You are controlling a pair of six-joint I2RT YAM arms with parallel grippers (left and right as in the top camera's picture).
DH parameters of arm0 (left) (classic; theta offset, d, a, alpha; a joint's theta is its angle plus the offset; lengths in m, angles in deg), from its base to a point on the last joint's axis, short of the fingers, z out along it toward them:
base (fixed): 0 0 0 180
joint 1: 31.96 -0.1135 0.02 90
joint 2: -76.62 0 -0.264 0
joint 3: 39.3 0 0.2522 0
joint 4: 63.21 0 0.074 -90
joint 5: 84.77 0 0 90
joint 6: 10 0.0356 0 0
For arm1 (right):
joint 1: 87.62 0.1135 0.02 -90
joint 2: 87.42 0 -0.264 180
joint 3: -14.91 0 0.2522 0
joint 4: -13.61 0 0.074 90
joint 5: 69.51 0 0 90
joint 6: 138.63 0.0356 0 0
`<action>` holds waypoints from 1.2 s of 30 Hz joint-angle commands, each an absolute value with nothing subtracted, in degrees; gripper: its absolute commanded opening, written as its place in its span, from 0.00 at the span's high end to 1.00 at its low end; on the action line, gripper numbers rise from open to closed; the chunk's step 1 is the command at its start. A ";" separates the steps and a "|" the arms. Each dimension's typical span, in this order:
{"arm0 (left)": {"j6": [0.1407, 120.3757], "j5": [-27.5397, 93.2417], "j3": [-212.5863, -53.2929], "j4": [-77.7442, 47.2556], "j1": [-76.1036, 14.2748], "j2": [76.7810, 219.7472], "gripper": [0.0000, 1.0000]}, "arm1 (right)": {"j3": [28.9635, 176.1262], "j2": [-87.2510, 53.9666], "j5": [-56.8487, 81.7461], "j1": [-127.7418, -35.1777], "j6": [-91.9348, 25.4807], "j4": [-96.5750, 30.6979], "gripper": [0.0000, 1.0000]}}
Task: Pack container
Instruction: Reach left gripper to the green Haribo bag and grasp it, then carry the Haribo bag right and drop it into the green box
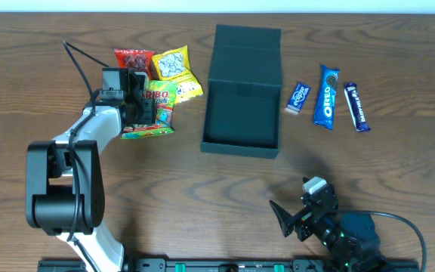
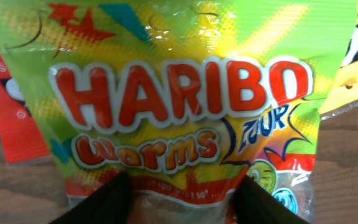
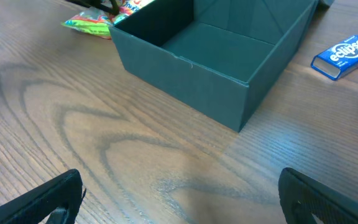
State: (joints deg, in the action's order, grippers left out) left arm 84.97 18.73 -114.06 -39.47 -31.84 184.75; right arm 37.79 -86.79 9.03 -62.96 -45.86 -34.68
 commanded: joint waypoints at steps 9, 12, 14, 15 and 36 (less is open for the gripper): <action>79.24 18.43 -114.73 -37.31 -31.93 186.07 0.94 | 37.58 -87.12 9.57 -62.46 -45.29 -34.61 0.01; 77.97 18.67 -114.75 -35.84 -31.93 183.75 0.94 | 37.58 -87.12 9.55 -62.46 -45.29 -34.61 0.01; 77.51 18.91 -114.75 -35.10 -31.91 181.04 0.94 | 37.58 -87.12 9.55 -62.46 -45.29 -34.61 0.01; 76.95 19.02 -114.75 -34.82 -31.91 179.14 0.94 | 37.58 -87.12 9.55 -62.46 -45.29 -34.61 0.01; 71.09 16.24 -118.73 -37.96 -4.57 164.56 0.94 | 37.58 -87.12 9.55 -62.46 -45.29 -34.61 0.01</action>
